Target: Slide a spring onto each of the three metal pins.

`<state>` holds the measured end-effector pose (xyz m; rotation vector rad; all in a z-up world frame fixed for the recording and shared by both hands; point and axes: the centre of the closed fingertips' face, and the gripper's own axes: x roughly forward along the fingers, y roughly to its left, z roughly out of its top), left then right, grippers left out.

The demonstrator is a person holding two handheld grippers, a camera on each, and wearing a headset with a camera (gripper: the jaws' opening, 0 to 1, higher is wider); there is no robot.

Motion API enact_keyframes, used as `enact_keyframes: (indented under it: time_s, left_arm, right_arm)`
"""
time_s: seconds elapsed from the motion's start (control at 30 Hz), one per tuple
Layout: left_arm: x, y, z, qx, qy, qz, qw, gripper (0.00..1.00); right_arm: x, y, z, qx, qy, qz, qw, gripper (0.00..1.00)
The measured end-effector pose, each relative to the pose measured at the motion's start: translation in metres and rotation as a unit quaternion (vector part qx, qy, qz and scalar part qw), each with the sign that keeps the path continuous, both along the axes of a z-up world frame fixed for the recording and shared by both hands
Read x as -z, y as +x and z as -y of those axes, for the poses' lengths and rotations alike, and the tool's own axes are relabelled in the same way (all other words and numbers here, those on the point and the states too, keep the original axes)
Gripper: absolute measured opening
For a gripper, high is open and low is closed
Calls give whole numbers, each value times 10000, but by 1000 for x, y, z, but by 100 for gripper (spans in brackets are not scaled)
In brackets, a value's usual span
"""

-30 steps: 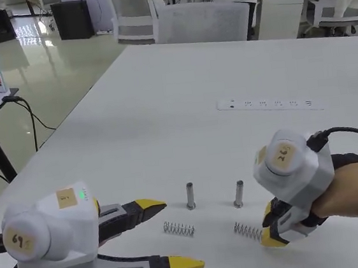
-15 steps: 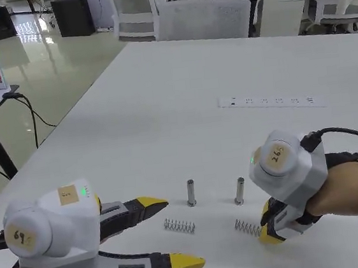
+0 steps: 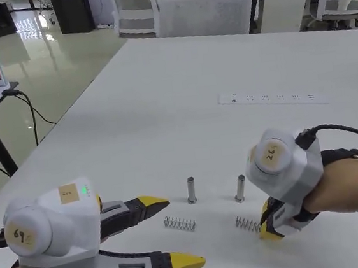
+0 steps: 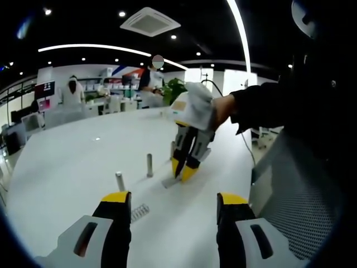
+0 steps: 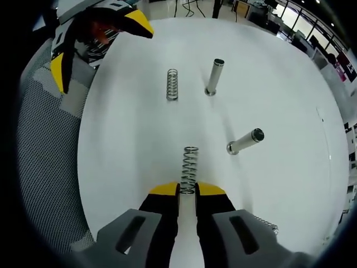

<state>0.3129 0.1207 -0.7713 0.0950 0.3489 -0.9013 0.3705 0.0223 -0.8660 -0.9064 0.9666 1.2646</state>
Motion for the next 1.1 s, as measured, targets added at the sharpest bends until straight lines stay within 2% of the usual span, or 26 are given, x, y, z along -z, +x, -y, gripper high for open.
enact_keyframes:
  time_s: [0.23,0.43,0.63,0.73,0.83,0.93,1.1]
  left_arm:
    - [1,-1,1,24,15,-4,10000,56]
    - [0,-2,2,36,27,2,10000,56]
    - [0,-2,3,67,58,13,10000,55]
    - [-1,-2,3,72,65,26,9999,55]
    - [-1,-1,3,84,83,33,9999,55]
    - [0,0,4,137,130,24,9998,55]
    - [0,0,7,241,185,9,9995,54]
  right_arm:
    - [1,0,0,202,-75,-58,9998,8]
    - [1,-3,-1,111,-181,82,9997,7]
    - [0,-1,0,9,-33,143,9999,7]
    - [0,-1,0,111,81,102,9999,7]
    - [0,-7,1,24,38,93,9999,7]
    - [-6,-10,0,-58,44,109,9999,7]
    - [-26,-8,-3,-136,161,187,9996,7]
